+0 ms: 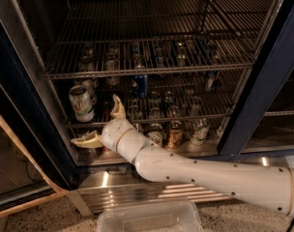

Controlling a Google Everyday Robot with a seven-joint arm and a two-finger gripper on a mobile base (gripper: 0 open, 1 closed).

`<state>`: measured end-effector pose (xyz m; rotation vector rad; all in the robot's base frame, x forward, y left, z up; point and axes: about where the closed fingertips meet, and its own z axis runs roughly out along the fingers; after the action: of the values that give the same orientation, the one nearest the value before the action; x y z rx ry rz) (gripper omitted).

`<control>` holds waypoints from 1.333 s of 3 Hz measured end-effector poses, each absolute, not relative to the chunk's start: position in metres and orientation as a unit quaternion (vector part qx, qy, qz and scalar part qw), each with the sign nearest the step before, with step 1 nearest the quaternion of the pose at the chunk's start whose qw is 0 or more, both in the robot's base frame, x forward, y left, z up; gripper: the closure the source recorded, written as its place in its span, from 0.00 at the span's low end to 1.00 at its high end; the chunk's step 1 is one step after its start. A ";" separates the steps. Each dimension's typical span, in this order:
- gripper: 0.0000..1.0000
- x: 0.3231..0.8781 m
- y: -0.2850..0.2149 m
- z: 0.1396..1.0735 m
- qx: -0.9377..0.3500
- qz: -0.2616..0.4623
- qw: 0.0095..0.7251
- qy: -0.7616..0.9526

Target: Pick 7up can from middle shelf of fridge

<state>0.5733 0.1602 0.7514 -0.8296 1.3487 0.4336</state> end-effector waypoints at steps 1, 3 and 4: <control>0.00 0.573 0.160 0.751 -0.370 0.193 0.682 0.601; 0.08 0.577 0.168 0.754 -0.342 0.179 0.703 0.597; 0.17 0.583 0.179 0.758 -0.321 0.173 0.722 0.587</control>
Offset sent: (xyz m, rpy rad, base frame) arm 0.0049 0.0013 0.0005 0.0360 -0.0268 -0.0539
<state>0.5830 0.1793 0.7578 -0.7096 1.2974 0.3811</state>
